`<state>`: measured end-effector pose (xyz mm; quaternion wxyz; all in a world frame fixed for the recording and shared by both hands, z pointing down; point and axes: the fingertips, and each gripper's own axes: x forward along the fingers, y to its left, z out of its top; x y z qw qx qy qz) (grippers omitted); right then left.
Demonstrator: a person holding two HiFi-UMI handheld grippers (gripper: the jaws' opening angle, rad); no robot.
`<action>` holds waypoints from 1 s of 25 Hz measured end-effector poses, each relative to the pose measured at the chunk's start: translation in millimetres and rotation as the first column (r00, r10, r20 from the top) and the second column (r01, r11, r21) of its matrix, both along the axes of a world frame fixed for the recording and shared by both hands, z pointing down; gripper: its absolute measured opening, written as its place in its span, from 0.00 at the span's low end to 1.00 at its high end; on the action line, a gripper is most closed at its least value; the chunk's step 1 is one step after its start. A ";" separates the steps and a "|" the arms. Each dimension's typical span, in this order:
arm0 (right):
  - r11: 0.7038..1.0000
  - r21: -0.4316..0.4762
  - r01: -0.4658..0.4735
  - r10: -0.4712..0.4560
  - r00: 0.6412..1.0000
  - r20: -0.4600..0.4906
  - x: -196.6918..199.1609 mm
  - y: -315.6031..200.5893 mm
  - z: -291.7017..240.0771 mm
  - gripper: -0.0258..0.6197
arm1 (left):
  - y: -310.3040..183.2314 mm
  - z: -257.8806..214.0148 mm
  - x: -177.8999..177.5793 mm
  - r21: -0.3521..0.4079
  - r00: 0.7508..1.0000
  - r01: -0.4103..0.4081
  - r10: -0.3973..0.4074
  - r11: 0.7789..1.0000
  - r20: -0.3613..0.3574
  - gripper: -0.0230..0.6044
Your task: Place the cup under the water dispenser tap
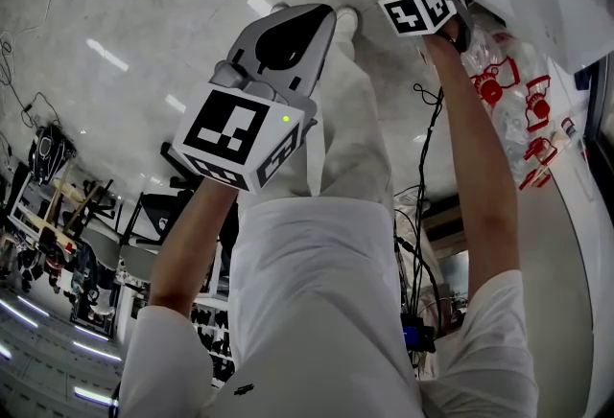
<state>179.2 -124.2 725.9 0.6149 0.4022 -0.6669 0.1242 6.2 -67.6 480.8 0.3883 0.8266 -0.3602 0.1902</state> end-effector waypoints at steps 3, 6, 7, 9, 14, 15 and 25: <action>1.000 0.002 -0.001 0.001 1.000 -0.003 1.6 0.5 -1.1 0.16 | 0.0 -1.3 1.3 0.003 1.000 0.000 0.000 1.000 -0.001 0.03; 1.000 0.003 0.003 -0.003 1.000 -0.005 0.2 1.5 -3.2 0.18 | 0.7 -3.4 -0.8 0.005 1.000 0.003 -0.003 1.000 -0.001 0.03; 1.000 0.004 0.005 -0.005 1.000 -0.007 -0.3 1.4 -4.2 0.19 | 0.8 -4.4 -1.9 0.007 1.000 0.004 -0.004 1.000 -0.001 0.03; 1.000 0.008 0.006 -0.006 1.000 -0.008 -1.1 0.3 -6.5 0.20 | 0.9 -6.0 -3.8 0.009 1.000 0.006 -0.006 1.000 -0.001 0.03; 1.000 0.020 -0.021 0.020 0.999 0.029 -3.5 0.1 -11.7 0.22 | 3.3 -7.8 -5.5 0.013 1.000 0.007 -0.007 1.000 0.002 0.03; 0.999 0.025 -0.025 0.024 0.999 0.040 -4.3 0.6 -13.1 0.22 | 4.0 -8.5 -5.5 0.014 1.000 0.007 -0.007 1.000 0.003 0.03; 0.998 0.055 -0.008 0.004 0.998 0.060 -12.7 13.1 -34.7 0.22 | 5.9 -26.7 -11.4 0.040 1.000 0.005 -0.006 0.999 0.009 0.03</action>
